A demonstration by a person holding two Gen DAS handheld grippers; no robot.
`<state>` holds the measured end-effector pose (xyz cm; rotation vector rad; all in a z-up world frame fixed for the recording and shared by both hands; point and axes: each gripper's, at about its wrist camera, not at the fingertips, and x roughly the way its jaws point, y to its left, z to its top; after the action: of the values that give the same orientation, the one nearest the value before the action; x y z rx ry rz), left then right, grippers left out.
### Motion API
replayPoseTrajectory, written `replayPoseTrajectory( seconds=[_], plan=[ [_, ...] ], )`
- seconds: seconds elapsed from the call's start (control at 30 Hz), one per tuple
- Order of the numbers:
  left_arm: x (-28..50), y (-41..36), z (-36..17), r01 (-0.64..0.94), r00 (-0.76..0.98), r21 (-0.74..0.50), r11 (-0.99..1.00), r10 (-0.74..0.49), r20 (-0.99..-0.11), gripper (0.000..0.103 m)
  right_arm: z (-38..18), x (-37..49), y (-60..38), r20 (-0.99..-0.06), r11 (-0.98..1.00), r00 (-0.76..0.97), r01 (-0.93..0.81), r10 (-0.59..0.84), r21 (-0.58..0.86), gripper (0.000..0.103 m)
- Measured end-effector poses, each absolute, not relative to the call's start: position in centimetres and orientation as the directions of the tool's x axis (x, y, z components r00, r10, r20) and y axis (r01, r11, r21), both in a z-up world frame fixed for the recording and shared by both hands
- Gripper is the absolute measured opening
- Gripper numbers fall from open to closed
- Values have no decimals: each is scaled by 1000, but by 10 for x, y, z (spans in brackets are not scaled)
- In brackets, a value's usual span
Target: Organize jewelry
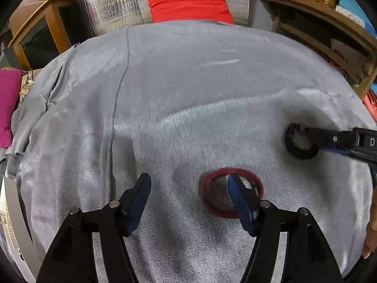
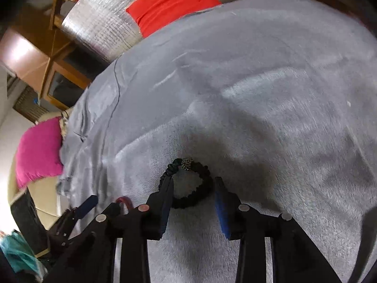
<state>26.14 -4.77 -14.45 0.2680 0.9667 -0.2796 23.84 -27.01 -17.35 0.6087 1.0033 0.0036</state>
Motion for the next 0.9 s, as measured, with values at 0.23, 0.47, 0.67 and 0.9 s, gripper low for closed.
replayPoseTrajectory(
  seconds=[0.23, 0.47, 0.67, 0.9],
  plan=[
    [256, -55, -148, 368, 571, 178, 913, -71, -818, 68, -171, 242, -248, -822, 927, 549, 211, 149, 309, 14],
    [255, -54, -143, 356, 607, 220, 908, -46, -793, 68, -161, 237, -242, -803, 946, 587, 190, 105, 263, 10],
    [248, -54, -141, 351, 620, 243, 904, -30, -784, 68, -156, 233, -247, -792, 940, 601, 200, 106, 277, 10],
    [249, -55, -141, 348, 632, 263, 900, -18, -775, 68, -166, 238, -251, -817, 927, 562, 224, 129, 300, 11]
  ],
)
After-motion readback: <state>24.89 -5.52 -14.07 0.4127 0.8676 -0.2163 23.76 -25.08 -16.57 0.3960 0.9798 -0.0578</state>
